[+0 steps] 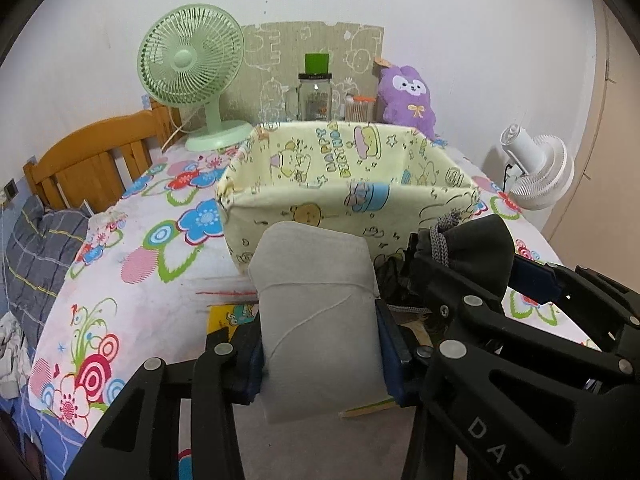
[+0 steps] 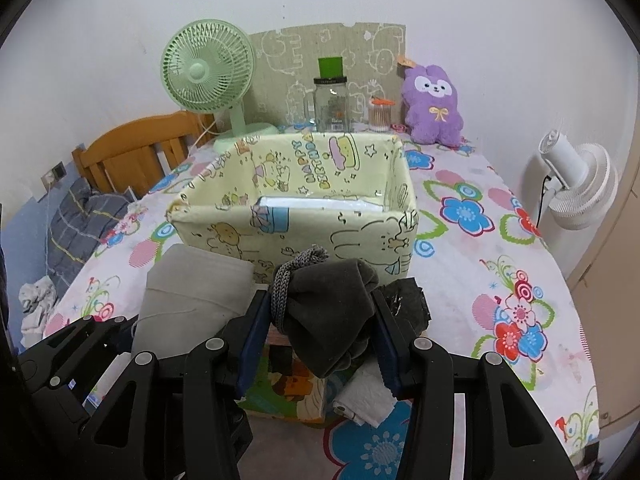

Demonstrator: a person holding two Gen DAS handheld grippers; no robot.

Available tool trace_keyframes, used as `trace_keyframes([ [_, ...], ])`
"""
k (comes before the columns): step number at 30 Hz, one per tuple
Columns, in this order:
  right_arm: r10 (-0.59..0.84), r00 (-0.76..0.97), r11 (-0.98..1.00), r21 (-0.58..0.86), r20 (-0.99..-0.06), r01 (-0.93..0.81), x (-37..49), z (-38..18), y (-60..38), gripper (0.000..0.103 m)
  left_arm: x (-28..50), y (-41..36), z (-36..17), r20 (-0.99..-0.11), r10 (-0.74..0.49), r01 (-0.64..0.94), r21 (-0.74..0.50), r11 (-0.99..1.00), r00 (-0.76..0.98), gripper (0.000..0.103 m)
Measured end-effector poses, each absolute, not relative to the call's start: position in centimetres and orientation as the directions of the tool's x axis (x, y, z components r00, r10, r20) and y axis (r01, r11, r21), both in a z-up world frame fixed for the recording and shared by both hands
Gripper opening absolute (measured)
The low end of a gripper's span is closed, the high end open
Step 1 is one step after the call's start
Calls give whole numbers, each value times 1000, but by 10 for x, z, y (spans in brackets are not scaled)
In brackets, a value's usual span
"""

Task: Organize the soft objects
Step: 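Grasp the white folded cloth with the left tool and lift it, then lower the white cloth into the box with the left tool while the right tool carries the sock over it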

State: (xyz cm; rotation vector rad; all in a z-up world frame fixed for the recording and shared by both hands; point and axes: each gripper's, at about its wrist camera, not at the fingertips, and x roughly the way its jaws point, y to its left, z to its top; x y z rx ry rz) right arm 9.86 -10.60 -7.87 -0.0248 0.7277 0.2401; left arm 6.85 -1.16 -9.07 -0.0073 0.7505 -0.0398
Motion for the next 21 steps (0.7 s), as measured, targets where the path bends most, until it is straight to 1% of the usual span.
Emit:
trace_keyframes([
  [21, 208, 772, 976, 73, -601, -206, 93, -28, -122, 52, 69, -26, -42, -620, -51, 64, -2, 998, 783, 48],
])
